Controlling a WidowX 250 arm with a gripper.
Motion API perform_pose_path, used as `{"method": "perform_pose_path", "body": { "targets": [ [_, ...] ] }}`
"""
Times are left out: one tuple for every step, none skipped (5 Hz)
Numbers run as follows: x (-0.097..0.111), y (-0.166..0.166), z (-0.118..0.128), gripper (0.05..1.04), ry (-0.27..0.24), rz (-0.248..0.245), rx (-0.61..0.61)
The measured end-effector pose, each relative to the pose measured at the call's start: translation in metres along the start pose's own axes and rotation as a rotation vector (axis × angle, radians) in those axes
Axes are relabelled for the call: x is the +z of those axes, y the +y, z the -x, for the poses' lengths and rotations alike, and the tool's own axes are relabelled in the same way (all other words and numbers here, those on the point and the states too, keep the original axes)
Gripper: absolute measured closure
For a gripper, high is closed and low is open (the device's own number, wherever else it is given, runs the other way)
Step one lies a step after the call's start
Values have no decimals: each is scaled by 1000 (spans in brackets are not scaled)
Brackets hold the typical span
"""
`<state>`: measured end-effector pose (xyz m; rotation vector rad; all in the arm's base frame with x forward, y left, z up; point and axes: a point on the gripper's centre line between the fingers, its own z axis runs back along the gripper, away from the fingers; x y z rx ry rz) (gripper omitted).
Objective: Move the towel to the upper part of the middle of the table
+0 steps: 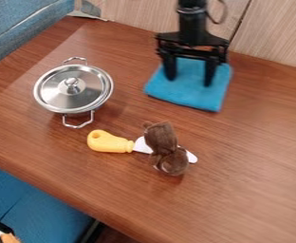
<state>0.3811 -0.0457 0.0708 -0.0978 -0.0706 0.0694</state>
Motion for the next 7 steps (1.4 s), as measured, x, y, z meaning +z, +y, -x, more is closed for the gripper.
{"method": "perform_pose_path", "body": {
  "targets": [
    [-3,-22,13,84,11,-10,-77],
    [-3,-25,16,85,19,-14,-95],
    [8,-23,15,84,6,-14,-87],
    [23,-21,10,84,-30,-21,-86],
    [45,-22,10,84,-74,-17,-92],
    [79,-27,15,84,-147,23,-126],
    [81,-22,23,84,-117,100,-226]
  ]
}}
